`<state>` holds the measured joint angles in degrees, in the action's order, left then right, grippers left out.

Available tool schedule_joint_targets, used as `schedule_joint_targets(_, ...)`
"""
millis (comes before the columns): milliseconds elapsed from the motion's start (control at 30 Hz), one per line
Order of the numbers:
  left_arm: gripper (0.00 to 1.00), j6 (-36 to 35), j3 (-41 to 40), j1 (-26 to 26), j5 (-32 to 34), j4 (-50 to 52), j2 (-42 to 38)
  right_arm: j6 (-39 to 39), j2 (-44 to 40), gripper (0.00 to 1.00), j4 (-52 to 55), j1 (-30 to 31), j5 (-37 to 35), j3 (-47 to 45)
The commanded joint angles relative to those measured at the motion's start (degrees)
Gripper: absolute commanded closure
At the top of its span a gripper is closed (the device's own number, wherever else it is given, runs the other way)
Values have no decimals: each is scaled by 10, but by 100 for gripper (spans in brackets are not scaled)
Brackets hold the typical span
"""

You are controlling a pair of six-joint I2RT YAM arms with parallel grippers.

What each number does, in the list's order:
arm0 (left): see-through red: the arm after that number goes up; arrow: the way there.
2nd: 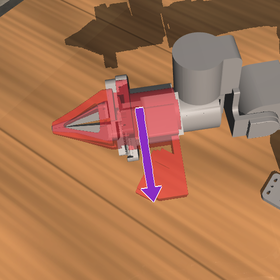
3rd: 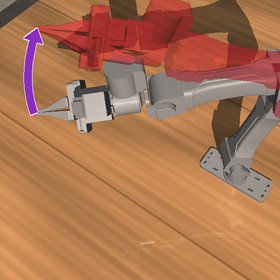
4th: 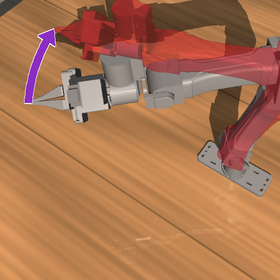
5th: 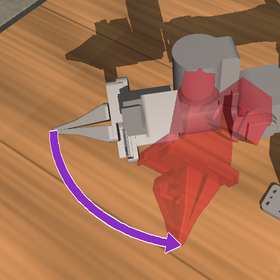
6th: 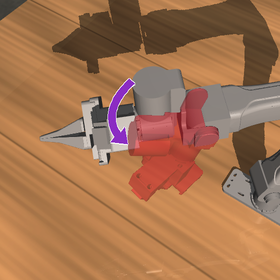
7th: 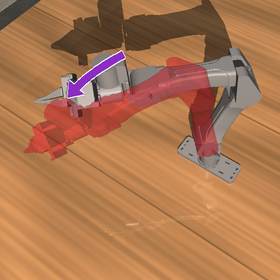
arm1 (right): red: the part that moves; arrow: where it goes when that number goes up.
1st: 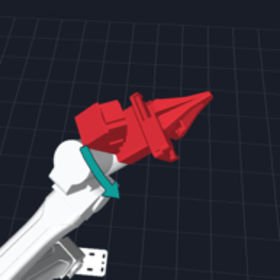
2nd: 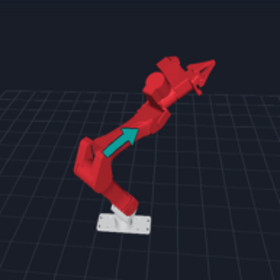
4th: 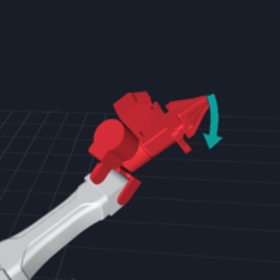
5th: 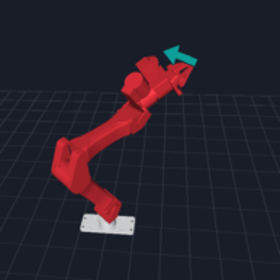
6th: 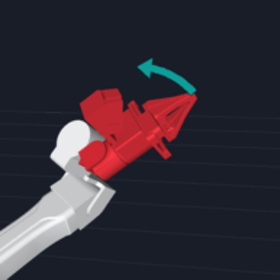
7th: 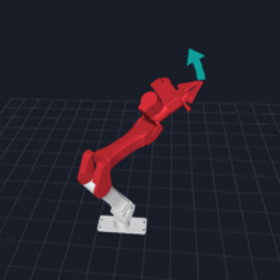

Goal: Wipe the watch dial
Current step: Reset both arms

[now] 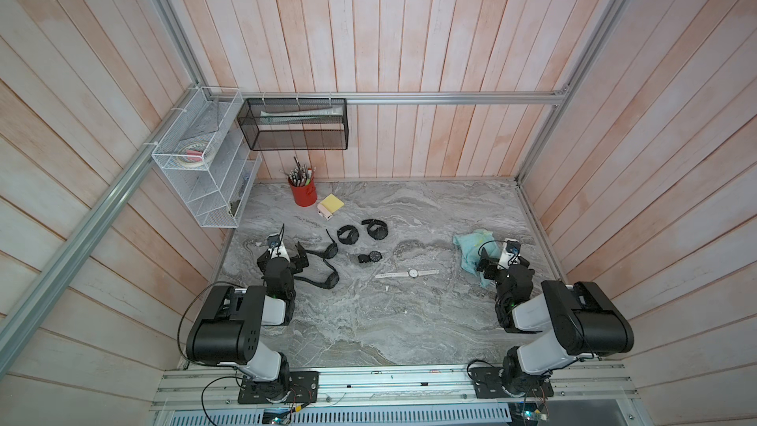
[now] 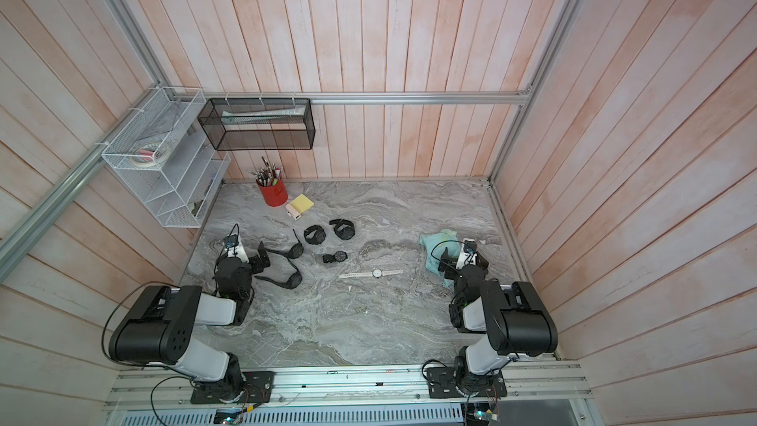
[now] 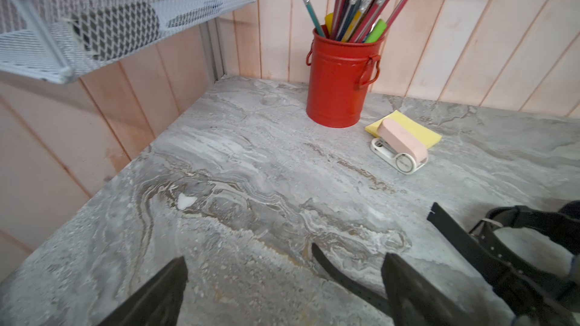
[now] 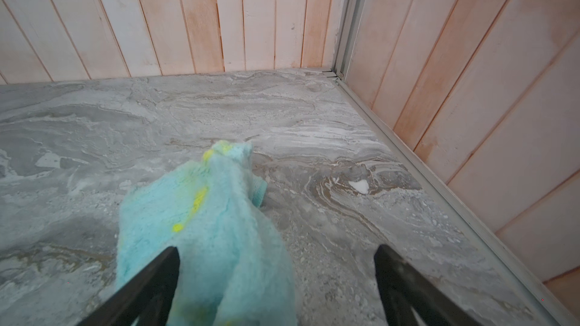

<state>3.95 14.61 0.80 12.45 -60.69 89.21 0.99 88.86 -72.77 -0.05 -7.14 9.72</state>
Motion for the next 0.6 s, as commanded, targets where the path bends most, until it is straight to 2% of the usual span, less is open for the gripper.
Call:
schedule_joint_targets(0,0,-20,-4,-3,-20,-107,10,-6,-9,2,-4,-6,34,29)
schedule_joint_targets(100,0,-16,3,-3,-21,-80,3,-5,9,2,-60,-7,36,16)
schedule_joint_targets(133,0,-21,-5,-2,-21,-104,9,-5,9,2,-55,-7,36,17)
schedule_joint_targets(233,0,-28,2,-1,-45,-88,7,-4,5,2,-43,-11,44,21)
schedule_joint_targets(567,0,-24,4,-7,-58,-80,5,-1,6,2,-41,-16,55,23)
